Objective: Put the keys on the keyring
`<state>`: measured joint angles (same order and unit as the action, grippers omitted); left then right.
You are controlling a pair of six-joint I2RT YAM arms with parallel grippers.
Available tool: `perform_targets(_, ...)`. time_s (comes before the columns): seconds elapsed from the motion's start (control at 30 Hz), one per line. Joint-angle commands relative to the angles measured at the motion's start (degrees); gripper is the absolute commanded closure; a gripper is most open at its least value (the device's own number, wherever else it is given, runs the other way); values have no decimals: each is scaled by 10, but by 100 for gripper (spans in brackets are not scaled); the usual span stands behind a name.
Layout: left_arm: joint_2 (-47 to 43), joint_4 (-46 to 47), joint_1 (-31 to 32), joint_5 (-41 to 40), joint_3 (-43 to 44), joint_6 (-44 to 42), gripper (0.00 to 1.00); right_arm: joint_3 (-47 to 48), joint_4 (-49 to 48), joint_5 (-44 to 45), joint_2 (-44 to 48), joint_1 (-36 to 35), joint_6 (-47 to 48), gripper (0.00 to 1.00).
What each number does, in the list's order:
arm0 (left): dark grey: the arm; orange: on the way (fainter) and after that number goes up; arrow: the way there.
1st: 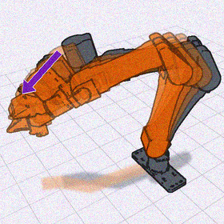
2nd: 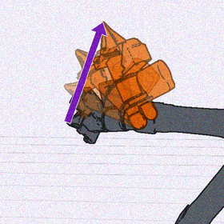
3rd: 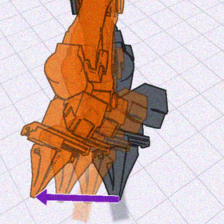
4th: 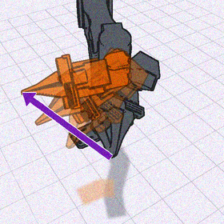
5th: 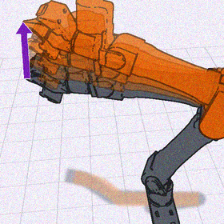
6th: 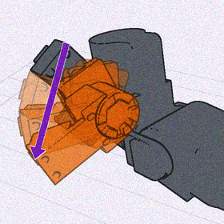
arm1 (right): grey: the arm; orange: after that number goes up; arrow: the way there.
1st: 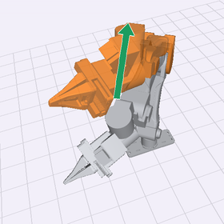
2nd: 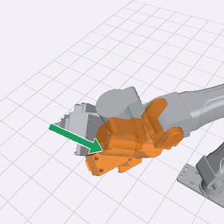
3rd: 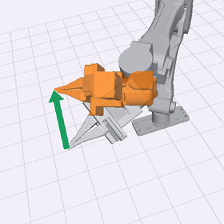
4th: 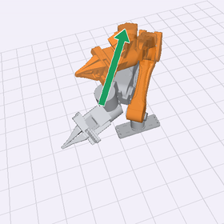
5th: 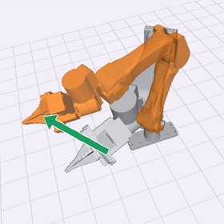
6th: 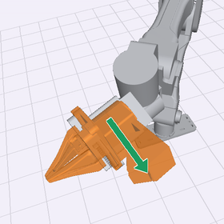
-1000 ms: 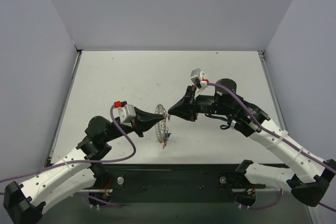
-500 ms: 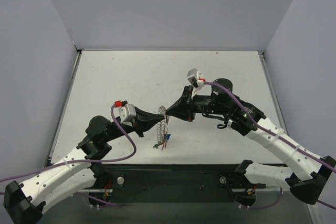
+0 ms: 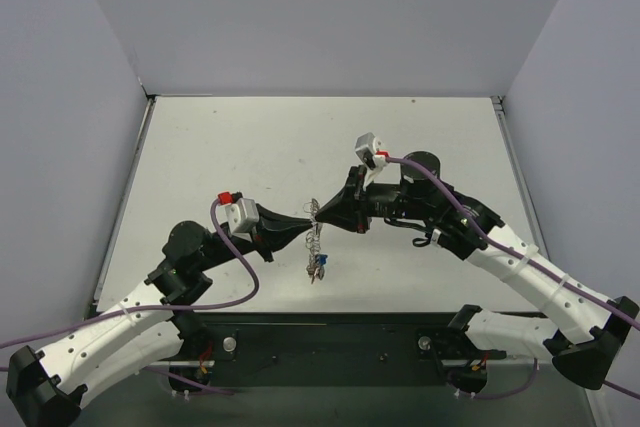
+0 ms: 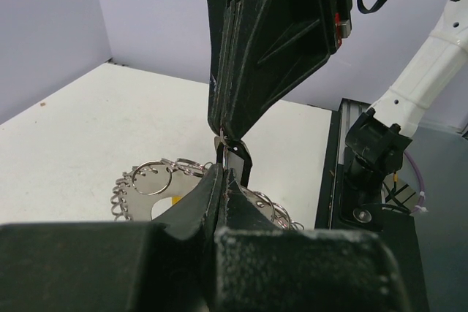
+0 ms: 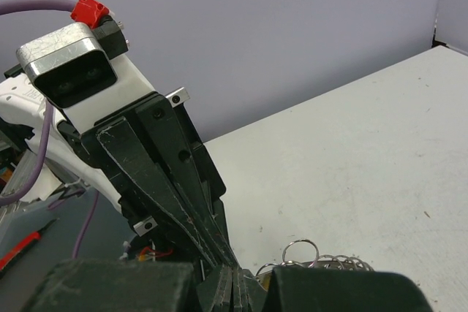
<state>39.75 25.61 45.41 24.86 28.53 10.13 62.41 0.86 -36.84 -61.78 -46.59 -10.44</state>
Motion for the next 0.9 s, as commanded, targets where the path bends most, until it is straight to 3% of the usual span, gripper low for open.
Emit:
perform_targets(0.0, -18, 50, 2, -3, 32, 7, 100, -4, -26, -5, 2, -4, 2, 100)
perform_targets(0.87, -48, 45, 2, 23, 33, 15, 100, -21, -31, 15, 11, -2, -1, 100)
